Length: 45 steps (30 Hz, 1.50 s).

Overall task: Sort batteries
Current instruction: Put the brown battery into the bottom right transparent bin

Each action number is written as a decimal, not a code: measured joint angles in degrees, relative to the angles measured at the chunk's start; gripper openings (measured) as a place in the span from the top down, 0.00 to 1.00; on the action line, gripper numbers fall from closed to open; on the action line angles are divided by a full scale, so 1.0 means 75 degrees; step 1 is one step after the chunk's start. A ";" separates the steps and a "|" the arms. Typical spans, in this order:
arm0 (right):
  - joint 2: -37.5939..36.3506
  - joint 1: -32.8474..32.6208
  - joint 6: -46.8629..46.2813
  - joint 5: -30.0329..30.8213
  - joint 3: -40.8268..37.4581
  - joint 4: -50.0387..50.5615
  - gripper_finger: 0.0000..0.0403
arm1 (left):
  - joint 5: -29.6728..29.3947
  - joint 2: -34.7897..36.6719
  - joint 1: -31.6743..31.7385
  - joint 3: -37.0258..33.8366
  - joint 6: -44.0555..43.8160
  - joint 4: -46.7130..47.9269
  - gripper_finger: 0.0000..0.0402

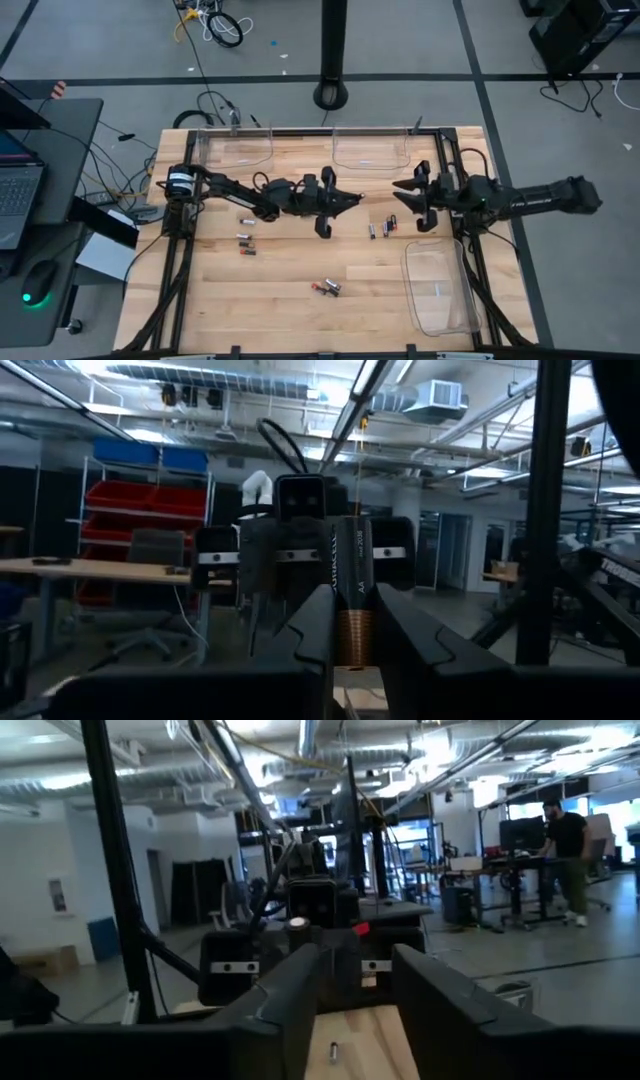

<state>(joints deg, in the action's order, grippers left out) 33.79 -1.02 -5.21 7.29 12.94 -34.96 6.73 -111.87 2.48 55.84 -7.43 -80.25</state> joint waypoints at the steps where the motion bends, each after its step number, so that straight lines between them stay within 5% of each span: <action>1: 0.0237 -0.0095 0.0058 0.0114 0.0162 -0.0033 0.62 | 0.0064 0.0000 0.0014 0.0044 0.0061 0.0003 0.86; 14: 0.2674 -0.0916 0.0639 0.0910 0.1845 -0.0537 0.57 | 0.0185 0.0000 0.0058 0.0232 0.0363 0.0041 0.86; 19: 0.3105 -0.1176 0.0914 0.1661 0.2154 -0.0540 0.57 | 0.0251 0.0005 0.0058 0.0241 0.0360 -0.0198 0.86; 32: 0.3939 -0.1381 0.0961 0.1682 0.2662 -0.0529 0.51 | 0.0444 0.0006 0.0017 0.0405 0.0321 -0.0136 0.86; 45: 0.4101 -0.1555 0.1335 0.1700 0.2787 -0.1015 0.81 | 0.0599 0.0006 -0.0047 0.0462 0.0358 -0.0029 0.86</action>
<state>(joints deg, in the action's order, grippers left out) 64.55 -12.69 4.81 20.04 33.85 -42.57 11.23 -111.83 2.13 59.31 -4.75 -80.46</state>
